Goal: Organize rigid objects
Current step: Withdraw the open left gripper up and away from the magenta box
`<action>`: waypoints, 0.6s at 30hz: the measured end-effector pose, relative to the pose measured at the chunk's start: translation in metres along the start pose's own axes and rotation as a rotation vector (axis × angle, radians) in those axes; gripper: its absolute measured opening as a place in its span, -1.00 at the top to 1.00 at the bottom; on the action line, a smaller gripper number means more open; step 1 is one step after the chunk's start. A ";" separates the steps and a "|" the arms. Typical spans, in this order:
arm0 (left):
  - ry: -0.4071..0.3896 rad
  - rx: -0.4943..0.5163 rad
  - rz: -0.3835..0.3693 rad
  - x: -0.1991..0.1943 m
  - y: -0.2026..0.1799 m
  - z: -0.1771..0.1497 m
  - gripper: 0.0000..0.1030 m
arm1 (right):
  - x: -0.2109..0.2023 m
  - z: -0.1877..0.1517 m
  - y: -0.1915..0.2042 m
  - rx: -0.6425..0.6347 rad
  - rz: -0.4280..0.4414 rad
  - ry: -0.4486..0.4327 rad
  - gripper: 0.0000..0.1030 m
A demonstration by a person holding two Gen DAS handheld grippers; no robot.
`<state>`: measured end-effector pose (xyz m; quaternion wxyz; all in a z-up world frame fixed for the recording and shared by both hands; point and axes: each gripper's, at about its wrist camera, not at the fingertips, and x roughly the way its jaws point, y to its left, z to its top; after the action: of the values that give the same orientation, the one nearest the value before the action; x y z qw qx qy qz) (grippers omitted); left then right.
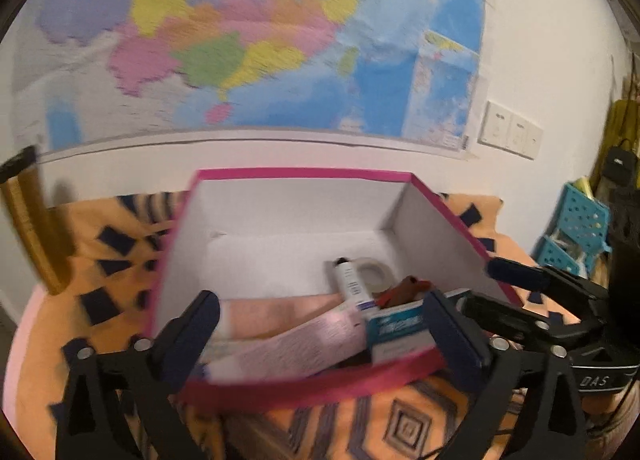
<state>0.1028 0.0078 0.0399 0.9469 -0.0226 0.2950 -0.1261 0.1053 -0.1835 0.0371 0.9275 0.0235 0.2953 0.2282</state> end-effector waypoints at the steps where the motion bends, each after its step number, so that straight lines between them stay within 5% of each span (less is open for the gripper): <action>1: -0.001 -0.004 0.020 -0.005 0.003 -0.004 -1.00 | -0.005 -0.005 0.005 -0.011 -0.007 -0.013 -0.56; 7: 0.037 -0.045 0.143 -0.024 0.015 -0.033 -1.00 | -0.019 -0.038 0.030 -0.072 -0.097 -0.061 -0.90; 18: 0.114 -0.075 0.218 -0.032 0.019 -0.074 -1.00 | -0.017 -0.079 0.047 -0.022 -0.114 0.033 -0.91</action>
<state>0.0400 0.0362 -0.0053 0.9352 -0.0183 0.3535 -0.0123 0.0299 -0.1556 -0.0105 0.9342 -0.0076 0.3087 0.1787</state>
